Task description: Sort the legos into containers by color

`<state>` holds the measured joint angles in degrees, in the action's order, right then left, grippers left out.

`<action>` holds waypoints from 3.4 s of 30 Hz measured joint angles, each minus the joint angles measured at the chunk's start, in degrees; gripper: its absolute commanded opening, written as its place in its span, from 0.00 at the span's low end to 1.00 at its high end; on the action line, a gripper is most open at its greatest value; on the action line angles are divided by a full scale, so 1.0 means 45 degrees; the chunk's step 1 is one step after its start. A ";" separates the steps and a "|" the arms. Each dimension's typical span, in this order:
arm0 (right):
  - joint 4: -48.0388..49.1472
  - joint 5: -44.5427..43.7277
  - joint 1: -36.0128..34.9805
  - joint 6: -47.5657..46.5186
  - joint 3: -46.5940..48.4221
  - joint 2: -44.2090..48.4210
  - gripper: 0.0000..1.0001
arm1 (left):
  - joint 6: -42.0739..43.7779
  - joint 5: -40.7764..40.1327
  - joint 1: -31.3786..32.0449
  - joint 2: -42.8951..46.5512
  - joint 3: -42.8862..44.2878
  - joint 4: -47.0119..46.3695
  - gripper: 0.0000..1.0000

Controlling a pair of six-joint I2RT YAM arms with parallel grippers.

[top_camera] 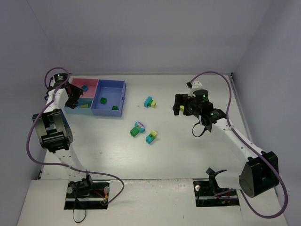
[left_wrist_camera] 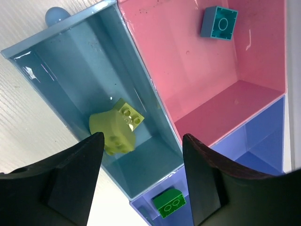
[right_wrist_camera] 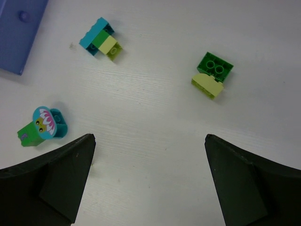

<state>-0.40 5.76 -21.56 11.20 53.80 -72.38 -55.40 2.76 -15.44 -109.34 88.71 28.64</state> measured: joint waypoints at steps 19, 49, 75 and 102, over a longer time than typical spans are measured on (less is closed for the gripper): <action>-0.1200 -0.3832 0.0855 0.4391 0.4862 -0.7771 0.98 | 0.2467 0.1166 0.3167 0.6698 -0.3886 -0.0053 0.63; -0.0194 -0.2914 0.0457 0.2113 0.2521 -0.7558 0.00 | 0.3881 0.3259 0.5333 0.8519 -0.5061 0.1870 0.63; 0.0374 0.7339 -0.3497 -0.4522 0.1661 -0.0384 0.11 | 0.2433 0.8145 1.0200 0.6125 -0.2113 0.0359 0.61; 0.0117 0.4833 -0.2997 -0.4551 0.1666 -0.0092 1.00 | 0.2992 0.6552 0.8607 0.5561 -0.1880 0.1418 0.00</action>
<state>0.12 27.51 -35.05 -9.28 61.30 -72.79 -41.93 32.25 23.29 -84.31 80.25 35.03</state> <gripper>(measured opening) 0.998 0.311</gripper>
